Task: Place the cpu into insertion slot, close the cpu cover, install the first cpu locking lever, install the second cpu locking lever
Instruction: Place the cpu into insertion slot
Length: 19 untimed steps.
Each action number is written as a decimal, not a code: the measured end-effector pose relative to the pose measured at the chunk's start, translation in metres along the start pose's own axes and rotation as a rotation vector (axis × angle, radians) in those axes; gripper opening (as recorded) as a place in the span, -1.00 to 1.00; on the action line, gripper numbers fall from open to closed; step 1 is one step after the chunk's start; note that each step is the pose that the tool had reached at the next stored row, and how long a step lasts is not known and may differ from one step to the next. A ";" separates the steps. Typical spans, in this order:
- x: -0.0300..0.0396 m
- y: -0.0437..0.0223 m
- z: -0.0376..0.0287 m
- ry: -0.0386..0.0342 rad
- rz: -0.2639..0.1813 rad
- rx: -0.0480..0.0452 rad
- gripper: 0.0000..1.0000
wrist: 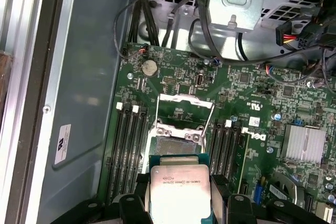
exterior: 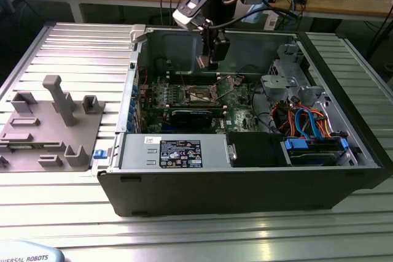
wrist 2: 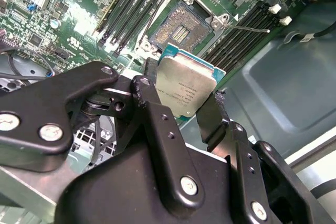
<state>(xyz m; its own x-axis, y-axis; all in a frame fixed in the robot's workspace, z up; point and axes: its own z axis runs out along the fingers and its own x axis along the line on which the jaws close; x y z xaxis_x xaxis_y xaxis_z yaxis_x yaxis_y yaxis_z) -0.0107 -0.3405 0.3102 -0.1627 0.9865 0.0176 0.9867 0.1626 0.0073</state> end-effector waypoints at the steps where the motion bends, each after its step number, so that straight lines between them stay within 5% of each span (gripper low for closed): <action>1: 0.0000 0.0000 0.0000 0.0000 0.007 -0.0001 0.09; 19: 0.0000 -0.0001 0.0008 -0.0005 0.098 -0.0018 0.09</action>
<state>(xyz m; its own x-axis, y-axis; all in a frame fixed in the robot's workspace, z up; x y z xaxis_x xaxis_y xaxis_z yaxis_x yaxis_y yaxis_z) -0.0108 -0.3405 0.3094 -0.0658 0.9977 0.0178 0.9978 0.0657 0.0073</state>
